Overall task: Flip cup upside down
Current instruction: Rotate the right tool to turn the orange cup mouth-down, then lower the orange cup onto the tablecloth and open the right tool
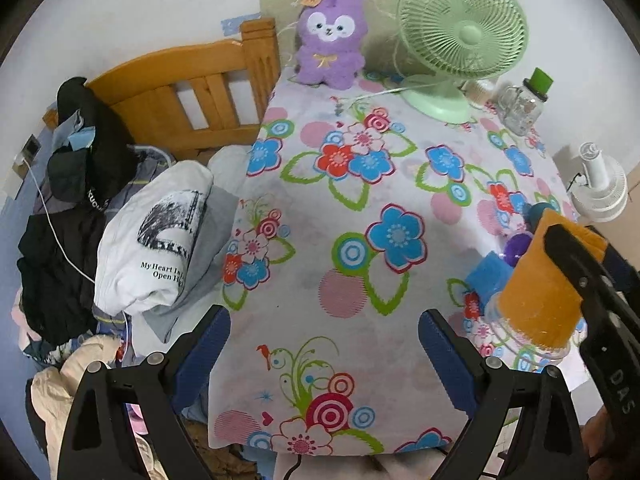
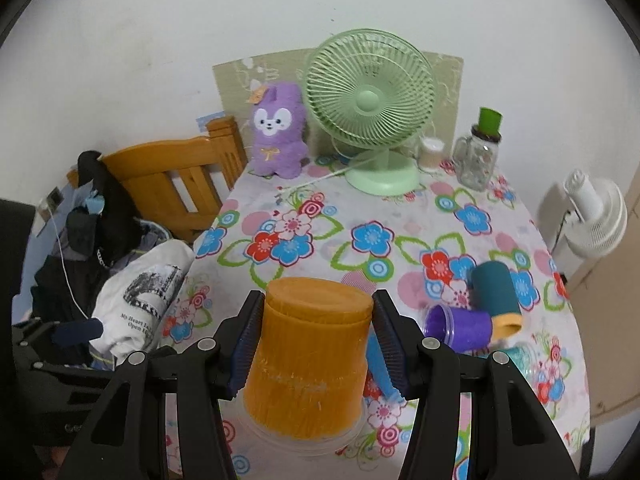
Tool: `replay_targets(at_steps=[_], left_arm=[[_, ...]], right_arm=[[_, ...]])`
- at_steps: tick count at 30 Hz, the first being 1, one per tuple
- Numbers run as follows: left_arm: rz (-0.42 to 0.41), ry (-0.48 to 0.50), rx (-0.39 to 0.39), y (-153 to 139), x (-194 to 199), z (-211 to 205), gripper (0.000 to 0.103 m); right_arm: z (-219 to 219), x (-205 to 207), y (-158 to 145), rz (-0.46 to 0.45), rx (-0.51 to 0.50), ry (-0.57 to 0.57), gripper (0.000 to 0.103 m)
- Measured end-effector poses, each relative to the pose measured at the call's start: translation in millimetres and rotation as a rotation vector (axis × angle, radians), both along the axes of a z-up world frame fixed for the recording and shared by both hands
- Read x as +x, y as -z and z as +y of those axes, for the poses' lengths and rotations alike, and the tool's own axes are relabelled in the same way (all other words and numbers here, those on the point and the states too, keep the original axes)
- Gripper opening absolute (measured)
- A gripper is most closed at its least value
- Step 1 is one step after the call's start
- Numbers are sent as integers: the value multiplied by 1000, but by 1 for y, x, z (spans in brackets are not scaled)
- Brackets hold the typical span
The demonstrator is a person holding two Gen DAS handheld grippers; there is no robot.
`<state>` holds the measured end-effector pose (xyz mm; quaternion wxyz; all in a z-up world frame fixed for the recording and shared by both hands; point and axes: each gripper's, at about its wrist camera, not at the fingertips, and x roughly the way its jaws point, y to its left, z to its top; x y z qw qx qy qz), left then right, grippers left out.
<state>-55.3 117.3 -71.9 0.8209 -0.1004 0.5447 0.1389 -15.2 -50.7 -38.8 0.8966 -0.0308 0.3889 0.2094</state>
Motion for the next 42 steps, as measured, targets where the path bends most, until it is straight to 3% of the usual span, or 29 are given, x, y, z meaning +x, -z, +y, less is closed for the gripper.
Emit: replay_targets(at_steps=[15,30,35,42], left_arm=[[65,-22,0,77,22,17,96],[95,-33,30,125,35,40,96],[119,-17,30,138,35,39,96],[128,9,13,139,35,33,96]], right_arm=[[30,6,72,-134,-64,-100,57],[63,28,132,-131,-54,-116,57],[64,23,134,-168,-52,-119,57],[56,18,132,-134,-44,-104,58]])
